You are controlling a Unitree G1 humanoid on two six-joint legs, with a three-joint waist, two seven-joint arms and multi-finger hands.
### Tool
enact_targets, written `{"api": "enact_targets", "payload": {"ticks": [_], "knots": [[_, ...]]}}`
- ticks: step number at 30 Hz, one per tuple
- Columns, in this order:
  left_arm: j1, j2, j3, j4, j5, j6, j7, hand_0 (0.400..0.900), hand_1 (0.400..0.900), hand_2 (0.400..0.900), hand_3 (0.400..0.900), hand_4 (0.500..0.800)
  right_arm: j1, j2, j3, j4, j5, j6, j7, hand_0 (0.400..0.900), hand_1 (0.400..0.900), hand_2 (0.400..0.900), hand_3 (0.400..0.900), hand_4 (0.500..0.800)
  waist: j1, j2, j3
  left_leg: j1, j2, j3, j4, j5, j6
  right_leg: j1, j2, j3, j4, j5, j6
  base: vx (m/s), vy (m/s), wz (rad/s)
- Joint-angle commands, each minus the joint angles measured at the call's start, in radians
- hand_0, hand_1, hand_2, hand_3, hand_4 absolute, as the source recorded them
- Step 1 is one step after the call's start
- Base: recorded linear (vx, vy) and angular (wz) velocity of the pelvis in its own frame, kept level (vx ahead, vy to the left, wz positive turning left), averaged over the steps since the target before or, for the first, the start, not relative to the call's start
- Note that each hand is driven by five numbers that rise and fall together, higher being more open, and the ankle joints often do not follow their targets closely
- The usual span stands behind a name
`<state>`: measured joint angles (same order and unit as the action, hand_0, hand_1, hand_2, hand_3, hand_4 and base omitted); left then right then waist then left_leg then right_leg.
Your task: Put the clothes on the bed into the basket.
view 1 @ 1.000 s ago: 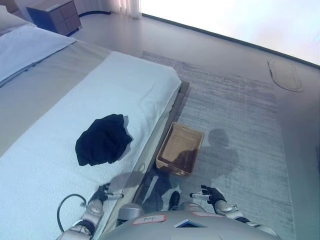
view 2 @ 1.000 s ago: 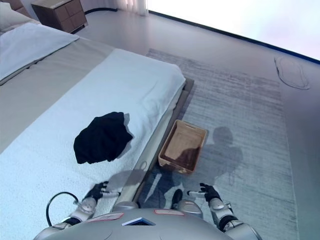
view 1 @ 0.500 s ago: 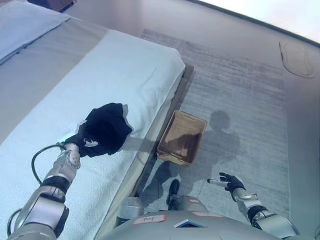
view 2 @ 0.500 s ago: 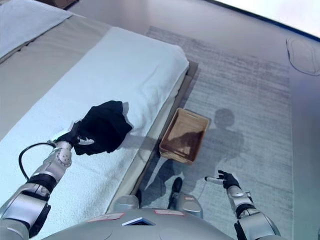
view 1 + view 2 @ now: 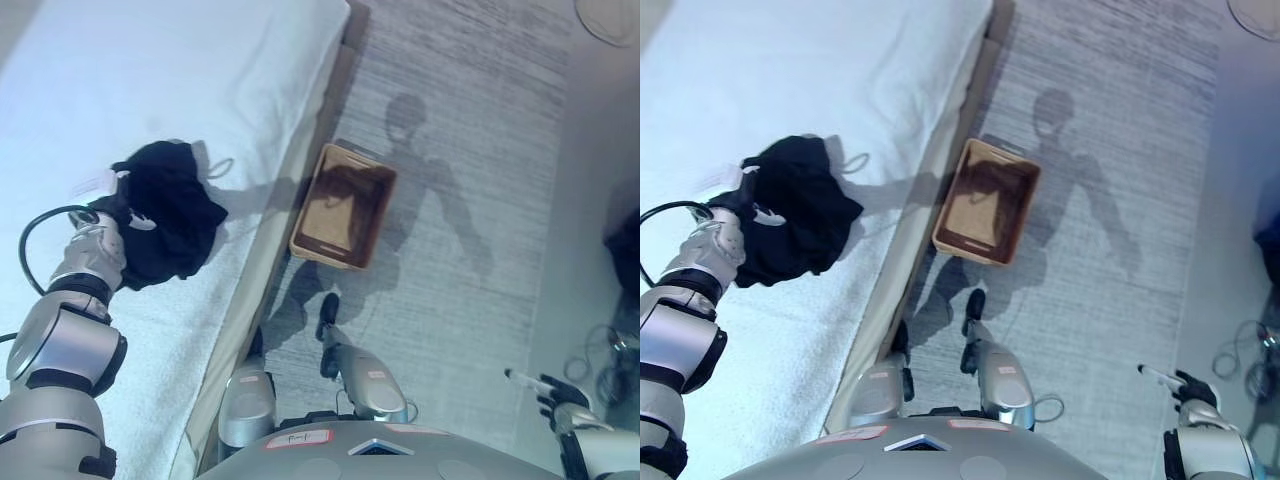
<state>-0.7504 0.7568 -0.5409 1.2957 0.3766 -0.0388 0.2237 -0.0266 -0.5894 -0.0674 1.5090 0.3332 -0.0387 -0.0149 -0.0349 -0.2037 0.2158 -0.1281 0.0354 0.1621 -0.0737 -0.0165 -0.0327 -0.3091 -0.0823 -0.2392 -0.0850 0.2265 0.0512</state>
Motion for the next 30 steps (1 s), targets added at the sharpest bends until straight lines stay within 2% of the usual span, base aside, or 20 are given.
{"api": "enact_targets", "payload": {"ticks": [1,3,7,11,13,16,22,23,25,27,28,30], "knots": [[-0.179,0.037,-0.056,0.052,-0.017,-0.006,0.015,0.9,0.9,0.9,0.9,0.8,0.053,-0.039,0.009,0.049,0.064,0.011,-0.039,0.9,0.9,0.9,0.9,0.8,-0.009,0.068,0.023,-0.132,-0.034,0.001,-0.014,0.028,0.025,0.056,0.037,0.041,-0.002,-0.058,0.092,0.0,0.051,-0.07],[-0.206,0.015,-0.085,0.081,-0.01,0.0,0.002,0.9,0.9,0.9,0.9,0.8,0.025,-0.017,0.026,0.044,0.082,0.007,-0.051,0.9,0.9,0.9,0.9,0.8,-0.018,0.061,0.032,-0.168,-0.032,0.0,-0.014,0.033,0.025,0.022,0.037,0.04,-0.002,-0.05,0.096,0.01,0.063,-0.08],[-0.22,-0.033,-0.104,0.122,-0.022,0.007,-0.024,0.9,0.9,0.9,0.9,0.8,-0.035,0.025,0.059,0.012,0.117,-0.001,-0.081,0.9,0.9,0.9,0.9,0.8,-0.029,0.052,0.036,-0.206,-0.03,0.005,-0.014,0.031,0.023,-0.016,0.038,0.044,-0.002,-0.046,0.098,0.03,0.057,-0.16],[-0.236,-0.06,-0.136,0.149,-0.019,0.019,-0.069,0.9,0.9,0.9,0.9,0.8,-0.092,-0.002,0.06,0.016,0.145,0.005,-0.093,0.9,0.9,0.9,0.9,0.8,-0.03,0.053,0.037,-0.236,-0.03,0.006,-0.014,0.03,0.022,-0.049,0.042,0.047,-0.002,-0.04,0.103,0.02,0.033,-0.09],[-0.245,-0.073,-0.145,0.148,-0.027,0.016,-0.078,0.408,0.408,0.408,0.408,0.505,-0.107,-0.008,0.063,0.028,0.152,0.01,-0.093,0.9,0.9,0.9,0.9,0.8,-0.028,0.056,0.035,-0.253,-0.029,0.002,-0.014,0.032,0.02,-0.063,0.042,0.041,-0.002,-0.039,0.103,0.0,0.0,0.0],[-0.197,-0.123,-0.125,0.165,-0.057,0.018,-0.106,0.4,0.4,0.4,0.4,0.5,-0.113,0.011,0.068,0.033,0.154,0.012,-0.094,0.9,0.9,0.9,0.9,0.8,-0.032,0.058,0.032,-0.257,-0.028,0.003,-0.014,0.032,0.017,-0.07,0.044,0.044,-0.002,-0.04,0.102,0.03,0.011,-0.04],[-0.165,-0.161,-0.12,0.167,-0.077,0.027,-0.115,0.4,0.4,0.4,0.4,0.5,-0.176,-0.011,0.088,0.045,0.153,0.019,-0.101,0.9,0.9,0.9,0.9,0.8,-0.012,0.063,0.028,-0.221,-0.023,0.003,-0.014,0.02,0.015,-0.043,0.05,0.053,-0.002,-0.056,0.094,0.01,-0.02,-0.07],[-0.163,-0.168,-0.108,0.165,-0.084,0.031,-0.104,0.4,0.4,0.4,0.4,0.5,-0.199,-0.006,0.095,0.044,0.156,0.021,-0.102,0.9,0.9,0.9,0.9,0.8,-0.009,0.062,0.029,-0.225,-0.026,0.012,-0.014,0.042,0.021,-0.049,0.045,0.045,-0.002,-0.047,0.081,-0.08,-0.03,-0.02],[-0.162,-0.172,-0.1,0.164,-0.088,0.031,-0.099,0.4,0.4,0.4,0.4,0.5,-0.206,-0.001,0.101,0.043,0.156,0.019,-0.102,0.9,0.9,0.9,0.9,0.8,-0.007,0.066,0.028,-0.223,-0.026,0.011,-0.014,0.043,0.021,-0.049,0.045,0.046,-0.002,-0.049,0.079,-0.05,-0.036,0.02],[-0.154,-0.173,-0.057,0.152,-0.117,0.031,-0.068,0.4,0.4,0.4,0.4,0.5,-0.224,0.004,0.106,0.035,0.156,0.013,-0.102,0.9,0.9,0.9,0.9,0.8,0.001,0.073,0.029,-0.215,-0.026,0.011,-0.014,0.043,0.021,-0.043,0.043,0.044,-0.002,-0.051,0.078,-0.02,-0.045,0.06],[-0.153,-0.173,-0.056,0.151,-0.116,0.031,-0.068,0.4,0.4,0.4,0.4,0.5,-0.224,0.004,0.106,0.035,0.156,0.013,-0.102,0.9,0.9,0.9,0.9,0.8,0.0,0.074,0.029,-0.214,-0.026,0.011,-0.014,0.043,0.021,-0.042,0.043,0.043,-0.002,-0.051,0.078,0.01,-0.056,0.1],[-0.11,-0.194,0.132,0.142,-0.352,0.013,-0.027,0.4,0.4,0.4,0.4,0.5,-0.242,0.016,0.107,0.03,0.158,0.011,-0.102,0.9,0.9,0.9,0.9,0.8,0.014,0.08,0.025,-0.193,-0.026,0.012,-0.014,0.042,0.019,-0.023,0.041,0.045,-0.002,-0.061,0.071,0.03,-0.072,0.08]]}}
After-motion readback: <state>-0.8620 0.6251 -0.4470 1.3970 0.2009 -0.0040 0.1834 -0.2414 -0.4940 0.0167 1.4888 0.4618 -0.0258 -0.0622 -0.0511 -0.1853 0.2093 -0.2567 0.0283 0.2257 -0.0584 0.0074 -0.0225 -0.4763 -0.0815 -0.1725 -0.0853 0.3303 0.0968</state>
